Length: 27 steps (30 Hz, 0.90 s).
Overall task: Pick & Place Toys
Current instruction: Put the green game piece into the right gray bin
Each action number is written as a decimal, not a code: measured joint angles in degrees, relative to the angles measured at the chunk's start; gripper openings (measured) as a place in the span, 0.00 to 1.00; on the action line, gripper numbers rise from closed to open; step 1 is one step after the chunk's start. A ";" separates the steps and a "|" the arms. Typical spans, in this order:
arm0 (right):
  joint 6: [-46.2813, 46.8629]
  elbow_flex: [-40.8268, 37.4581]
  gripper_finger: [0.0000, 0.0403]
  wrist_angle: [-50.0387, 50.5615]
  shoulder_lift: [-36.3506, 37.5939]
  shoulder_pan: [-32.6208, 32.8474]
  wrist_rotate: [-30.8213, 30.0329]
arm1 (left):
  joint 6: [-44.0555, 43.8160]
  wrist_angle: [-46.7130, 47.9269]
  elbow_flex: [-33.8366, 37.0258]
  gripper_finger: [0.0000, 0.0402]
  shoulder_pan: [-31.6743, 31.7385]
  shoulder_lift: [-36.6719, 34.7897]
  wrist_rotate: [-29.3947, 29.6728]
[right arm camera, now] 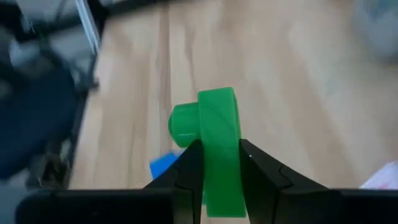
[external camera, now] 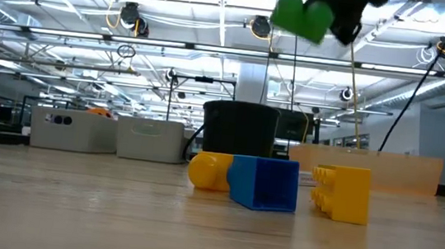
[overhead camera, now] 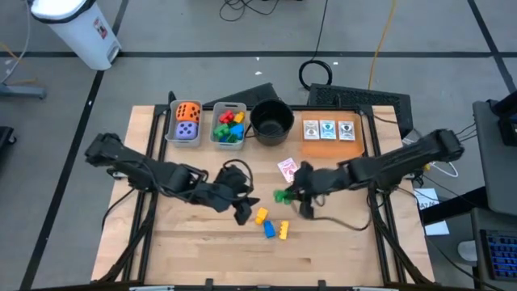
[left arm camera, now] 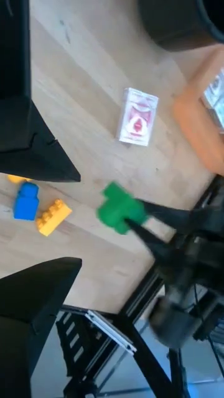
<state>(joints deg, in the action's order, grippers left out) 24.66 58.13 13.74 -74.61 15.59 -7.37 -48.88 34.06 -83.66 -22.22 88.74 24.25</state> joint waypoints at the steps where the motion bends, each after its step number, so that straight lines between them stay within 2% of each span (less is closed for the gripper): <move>1: 0.01 0.00 0.17 -0.03 1.86 0.00 -1.03 | 0.66 -0.72 0.00 0.53 0.08 0.30 0.32; 6: 0.16 0.02 0.17 -0.18 8.97 -0.45 -3.06 | 5.23 -3.81 0.02 0.53 1.32 1.00 1.20; 10: 0.19 0.04 0.17 -0.18 11.31 -0.69 -1.35 | 18.51 -9.58 0.02 0.53 3.31 0.93 1.04; 14: 1.27 0.04 0.17 -1.74 11.46 -1.32 2.14 | 30.67 -14.89 0.02 0.53 6.07 0.93 -3.25; 22: 2.66 0.11 0.17 -4.70 10.82 -2.47 3.12 | 35.54 -18.78 0.01 0.53 11.09 1.72 -13.69; 27: 2.74 0.11 0.17 -5.82 10.34 -3.44 4.47 | 38.33 -21.95 -0.02 0.53 11.72 2.95 -16.78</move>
<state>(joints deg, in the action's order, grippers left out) 27.40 58.24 7.92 -64.28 12.16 -2.90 -10.55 12.11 -83.68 -10.49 91.69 7.46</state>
